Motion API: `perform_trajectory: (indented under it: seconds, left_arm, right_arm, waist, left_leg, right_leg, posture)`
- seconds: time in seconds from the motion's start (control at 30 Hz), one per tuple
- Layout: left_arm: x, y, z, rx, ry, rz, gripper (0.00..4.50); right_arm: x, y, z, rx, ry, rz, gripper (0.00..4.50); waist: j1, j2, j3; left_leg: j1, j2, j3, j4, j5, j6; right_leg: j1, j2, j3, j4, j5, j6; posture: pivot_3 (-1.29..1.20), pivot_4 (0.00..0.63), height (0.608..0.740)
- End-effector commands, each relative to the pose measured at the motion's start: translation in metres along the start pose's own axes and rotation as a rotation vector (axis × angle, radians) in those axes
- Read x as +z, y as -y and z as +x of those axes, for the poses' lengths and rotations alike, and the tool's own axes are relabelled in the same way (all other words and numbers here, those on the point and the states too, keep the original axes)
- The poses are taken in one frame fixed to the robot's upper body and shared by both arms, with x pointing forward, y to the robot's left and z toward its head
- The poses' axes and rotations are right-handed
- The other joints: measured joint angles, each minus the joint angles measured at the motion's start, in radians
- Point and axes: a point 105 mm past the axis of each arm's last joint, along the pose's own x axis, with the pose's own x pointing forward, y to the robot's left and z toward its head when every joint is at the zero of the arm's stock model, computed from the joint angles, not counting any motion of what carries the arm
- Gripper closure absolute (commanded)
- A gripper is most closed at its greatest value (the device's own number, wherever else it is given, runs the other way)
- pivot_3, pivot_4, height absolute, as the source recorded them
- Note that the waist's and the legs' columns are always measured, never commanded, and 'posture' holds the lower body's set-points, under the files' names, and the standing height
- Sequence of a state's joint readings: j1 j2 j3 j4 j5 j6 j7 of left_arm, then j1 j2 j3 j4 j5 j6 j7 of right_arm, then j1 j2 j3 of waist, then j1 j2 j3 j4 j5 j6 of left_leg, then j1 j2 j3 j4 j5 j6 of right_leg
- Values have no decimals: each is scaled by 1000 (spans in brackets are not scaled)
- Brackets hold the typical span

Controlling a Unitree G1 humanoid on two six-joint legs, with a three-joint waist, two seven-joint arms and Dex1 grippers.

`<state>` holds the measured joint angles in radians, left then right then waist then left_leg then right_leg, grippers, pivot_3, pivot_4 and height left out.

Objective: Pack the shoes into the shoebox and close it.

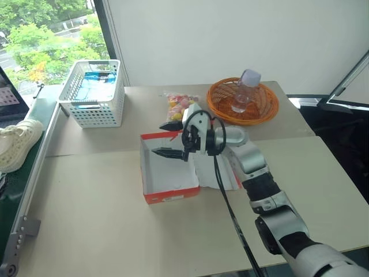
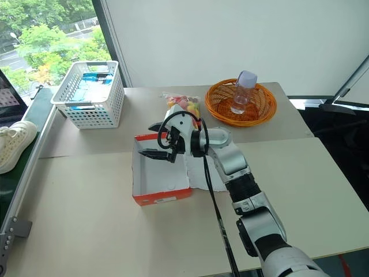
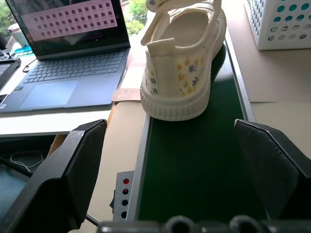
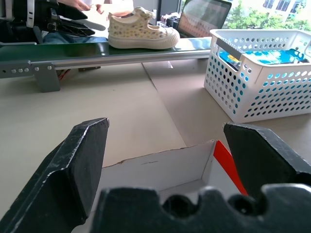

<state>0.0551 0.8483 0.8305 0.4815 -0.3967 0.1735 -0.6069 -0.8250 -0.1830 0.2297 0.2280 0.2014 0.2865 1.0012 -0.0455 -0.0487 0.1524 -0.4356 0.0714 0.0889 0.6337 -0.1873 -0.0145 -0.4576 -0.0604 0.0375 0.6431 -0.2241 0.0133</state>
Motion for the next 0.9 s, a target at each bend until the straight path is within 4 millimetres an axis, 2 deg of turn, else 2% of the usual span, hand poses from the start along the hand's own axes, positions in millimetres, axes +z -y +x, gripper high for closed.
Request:
perform_trajectory:
  seconds: [0.03, 0.23, 0.47, 0.57, 0.6, 0.67, 0.83, 0.9]
  left_arm:
    - [11, -3, 4, -18, 6, 22, 0]
    - [-14, 9, 7, -105, -119, -21, 0]
    - [-37, 9, 4, -94, -235, -84, 0]
    - [-42, 13, 3, -106, -265, -87, 726]
    - [-42, 16, 3, -118, -264, -84, 1117]
    - [-39, 23, 3, -137, -245, -81, 1480]
    - [-17, 41, 7, -191, -164, -80, 1670]
    - [6, 57, 11, -243, -89, -55, 1672]
  right_arm:
    - [16, 0, -2, -2, 38, -44, 60]
    - [18, 1, -2, -9, 38, -54, 60]
    - [19, 6, -5, -35, 29, -73, 60]
    - [19, 6, -5, -36, 23, -83, 0]
    - [19, 6, -5, -36, 23, -85, 0]
    - [20, 6, -5, -37, 23, -86, 0]
    - [20, 7, -4, -38, 23, -87, 0]
    - [21, 8, -5, -41, 25, -83, 0]
  waist:
    - [1, 0, 0]
    - [0, 0, 0]
    - [10, -1, -1]
    - [10, 0, -1]
    - [10, 1, -1]
    - [10, 2, -1]
    - [28, 3, -1]
    - [41, 3, -1]
  left_leg:
    - [0, 0, 0, 0, 0, 0]
    - [0, 0, 0, 0, 0, 0]
    - [1, 0, 0, 0, 1, -1]
    - [1, 0, 0, 0, 1, -1]
    - [2, 0, 0, 0, 1, -1]
    - [3, 0, 0, 0, 1, -1]
    - [4, 0, 0, 0, 1, -1]
    - [3, 0, 0, 0, 2, -2]
  right_leg:
    - [0, 0, 0, 0, 0, 0]
    - [0, 0, -1, 0, 0, 0]
    - [1, 0, -2, 2, 0, 0]
    - [1, -1, -2, 3, 0, -1]
    - [1, 0, -2, 4, -1, -1]
    - [1, 0, -2, 5, -1, -1]
    - [2, -1, -2, 5, -1, -1]
    - [2, -1, -3, 5, -1, -1]
  posture:
    - [0, 150, 740]
    - [0, 150, 740]
    - [0, 150, 740]
    - [0, 150, 740]
    - [0, 150, 740]
    - [0, 150, 740]
    - [0, 150, 740]
    - [0, 150, 740]
